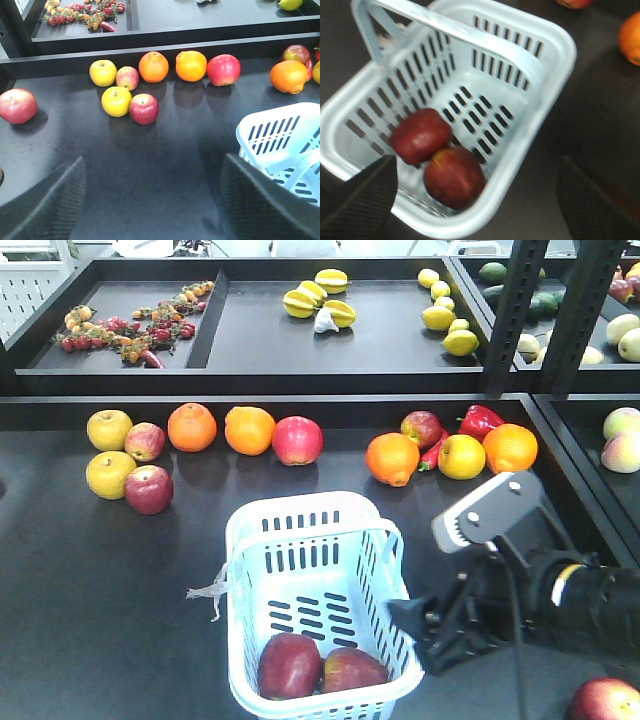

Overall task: Pick three apples into basket with both arms
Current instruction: 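Move the right gripper away and grasp the third red apple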

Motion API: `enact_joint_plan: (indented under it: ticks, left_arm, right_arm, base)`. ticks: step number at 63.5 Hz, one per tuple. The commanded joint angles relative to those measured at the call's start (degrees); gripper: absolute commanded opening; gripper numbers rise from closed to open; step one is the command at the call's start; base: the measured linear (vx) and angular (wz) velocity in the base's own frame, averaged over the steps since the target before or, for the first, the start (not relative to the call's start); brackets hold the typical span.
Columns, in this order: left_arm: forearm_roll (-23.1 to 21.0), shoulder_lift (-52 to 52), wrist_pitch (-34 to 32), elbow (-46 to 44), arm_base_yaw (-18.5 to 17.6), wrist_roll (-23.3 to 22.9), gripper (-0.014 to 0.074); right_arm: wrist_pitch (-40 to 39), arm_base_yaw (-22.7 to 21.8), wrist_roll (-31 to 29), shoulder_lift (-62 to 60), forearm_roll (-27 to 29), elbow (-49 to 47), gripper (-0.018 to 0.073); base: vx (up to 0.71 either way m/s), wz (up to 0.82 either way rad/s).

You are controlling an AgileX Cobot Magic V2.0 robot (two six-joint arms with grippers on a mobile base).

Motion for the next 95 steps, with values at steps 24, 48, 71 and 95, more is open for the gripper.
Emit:
enact_joint_plan:
  ticks: [24, 48, 71, 95]
  left_arm:
    - [0.9, 0.0, -3.3, -1.7, -0.1, -0.5, 0.0544]
    - [0.9, 0.0, -3.3, -1.7, -0.1, -0.5, 0.0544]
    - [0.9, 0.0, -3.3, -1.7, -0.1, -0.5, 0.0544]
    - [0.9, 0.0, -3.3, -1.7, -0.1, -0.5, 0.0544]
  right_arm:
    - [11.4, -7.1, 29.7, -1.7, -31.1, -0.9, 0.0601]
    - [16.8, -21.3, 29.9, -2.0, -31.2, 0.1, 0.0596]
    - [19.2, -33.6, 27.9, -1.6, -30.3, 0.1, 0.0595]
    - [17.8, -33.5, 27.8, 8.3, -30.4, 0.1, 0.0595]
  base:
    - [0.0, 0.0]
    - [0.0, 0.0]
    - [0.0, 0.0]
    - [0.0, 0.0]
